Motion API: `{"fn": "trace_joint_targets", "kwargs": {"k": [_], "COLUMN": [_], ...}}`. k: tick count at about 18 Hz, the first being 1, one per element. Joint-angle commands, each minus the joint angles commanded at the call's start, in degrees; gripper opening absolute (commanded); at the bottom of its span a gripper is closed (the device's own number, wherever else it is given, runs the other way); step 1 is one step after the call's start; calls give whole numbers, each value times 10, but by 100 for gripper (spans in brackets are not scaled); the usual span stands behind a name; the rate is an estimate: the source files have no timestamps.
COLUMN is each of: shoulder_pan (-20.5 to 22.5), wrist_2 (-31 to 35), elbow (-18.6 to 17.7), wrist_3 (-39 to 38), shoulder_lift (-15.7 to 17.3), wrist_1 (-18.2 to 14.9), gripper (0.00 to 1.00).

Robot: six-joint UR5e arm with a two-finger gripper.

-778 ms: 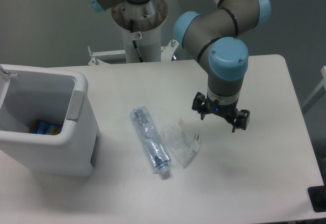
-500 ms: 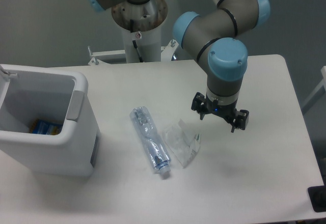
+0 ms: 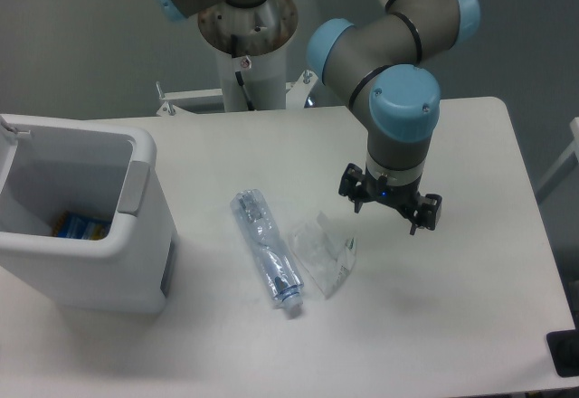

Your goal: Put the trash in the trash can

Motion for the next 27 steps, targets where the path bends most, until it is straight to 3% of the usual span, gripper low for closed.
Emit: {"fn": "trace_joint_targets", "kwargs": {"k": [4, 10, 11, 14, 15, 25, 26, 27], "shoulder_pan": [-13, -30, -33, -41, -40, -45, -46, -46], "wrist_2": [1, -1, -1, 1, 0, 0, 1, 1], "elbow": [-7, -64, -78, -131, -141, -149, -149, -149], "wrist_3": [-41, -63, -63, -62, -62, -63, -64, -69], "shoulder_lift": [0, 7, 8, 9, 9, -1, -3, -4], "wrist_1": [-3, 14, 32, 127, 142, 150, 152, 152], "gripper": [100, 100, 100, 100, 100, 100, 98, 87]}}
